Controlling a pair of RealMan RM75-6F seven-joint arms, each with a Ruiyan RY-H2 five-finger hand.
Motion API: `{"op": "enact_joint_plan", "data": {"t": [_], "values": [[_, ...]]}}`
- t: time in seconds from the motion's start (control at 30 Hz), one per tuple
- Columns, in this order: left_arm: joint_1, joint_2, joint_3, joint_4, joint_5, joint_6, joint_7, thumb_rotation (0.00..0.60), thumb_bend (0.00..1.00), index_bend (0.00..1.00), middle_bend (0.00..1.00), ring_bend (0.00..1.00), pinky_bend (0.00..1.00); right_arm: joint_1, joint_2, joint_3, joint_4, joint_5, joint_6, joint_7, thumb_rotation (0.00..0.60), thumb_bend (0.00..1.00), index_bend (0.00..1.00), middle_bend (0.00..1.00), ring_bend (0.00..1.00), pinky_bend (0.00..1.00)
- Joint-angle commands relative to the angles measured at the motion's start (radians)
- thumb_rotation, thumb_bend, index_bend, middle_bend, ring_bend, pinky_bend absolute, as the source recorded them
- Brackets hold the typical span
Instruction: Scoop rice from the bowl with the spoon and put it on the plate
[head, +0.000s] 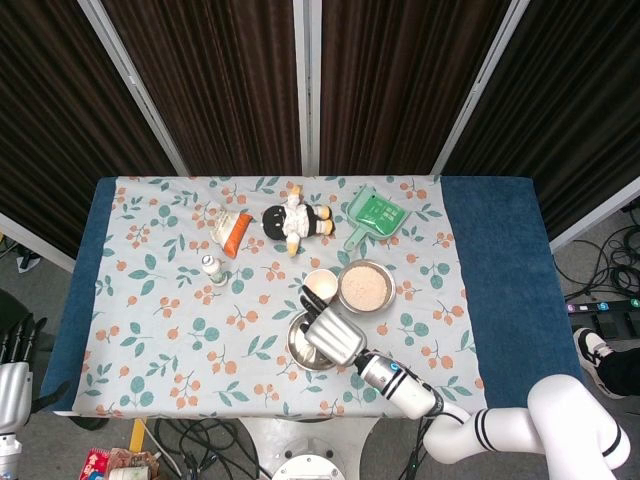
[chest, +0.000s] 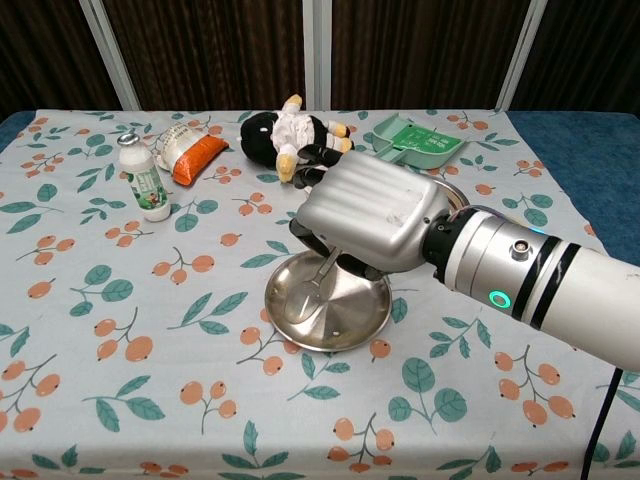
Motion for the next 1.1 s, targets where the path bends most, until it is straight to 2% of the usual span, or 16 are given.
{"op": "enact_joint_plan", "data": {"t": [0.03, 0.2, 0.33, 0.47, 0.63, 0.73, 0.87, 1.0, 1.1], "values": [[0.002, -0.001, 0.000, 0.002, 0.000, 0.002, -0.004, 0.600, 0.16, 0.13, 0.13, 0.06, 0.07, -0.008, -0.007, 0.000, 0.008, -0.010, -0.007, -0.007, 0.600, 0.33, 0.43, 0.41, 0.07, 0.00], [0.007, -0.002, 0.003, 0.009, 0.000, 0.004, -0.014, 0.600, 0.16, 0.13, 0.13, 0.06, 0.07, -0.022, -0.008, 0.008, 0.006, -0.021, -0.014, -0.015, 0.600, 0.33, 0.34, 0.35, 0.03, 0.00], [0.008, -0.001, 0.003, 0.007, 0.005, 0.009, -0.014, 0.600, 0.16, 0.13, 0.13, 0.06, 0.07, -0.038, 0.035, 0.013, -0.045, -0.061, 0.025, -0.022, 0.600, 0.33, 0.33, 0.34, 0.03, 0.00], [0.005, 0.005, -0.001, 0.006, 0.007, 0.008, -0.015, 0.600, 0.16, 0.13, 0.13, 0.06, 0.07, -0.104, 0.187, 0.017, -0.191, -0.135, 0.172, 0.007, 0.600, 0.33, 0.33, 0.35, 0.06, 0.00], [-0.008, 0.007, -0.006, 0.001, 0.012, -0.003, -0.009, 0.600, 0.16, 0.13, 0.13, 0.06, 0.07, -0.244, 0.411, -0.024, -0.333, -0.124, 0.323, 0.065, 0.600, 0.33, 0.31, 0.33, 0.08, 0.00], [-0.016, 0.007, -0.009, -0.005, 0.012, -0.011, -0.001, 0.600, 0.16, 0.13, 0.13, 0.06, 0.07, -0.348, 0.527, -0.056, -0.376, -0.075, 0.403, 0.167, 0.600, 0.33, 0.23, 0.28, 0.07, 0.00], [-0.028, 0.010, -0.010, -0.023, 0.014, -0.026, 0.018, 0.600, 0.16, 0.13, 0.13, 0.06, 0.07, -0.480, 0.640, -0.089, -0.366, -0.011, 0.472, 0.394, 0.600, 0.33, 0.08, 0.18, 0.02, 0.01], [-0.034, 0.015, -0.009, -0.050, 0.024, -0.026, 0.036, 0.600, 0.16, 0.13, 0.13, 0.06, 0.07, -0.582, 0.699, -0.121, -0.329, -0.005, 0.507, 0.614, 0.600, 0.33, 0.00, 0.11, 0.00, 0.00], [-0.042, 0.019, -0.010, -0.064, 0.024, -0.036, 0.046, 0.600, 0.16, 0.13, 0.13, 0.06, 0.07, -0.640, 0.709, -0.128, -0.297, -0.039, 0.547, 0.729, 0.600, 0.33, 0.00, 0.10, 0.00, 0.00]]}}
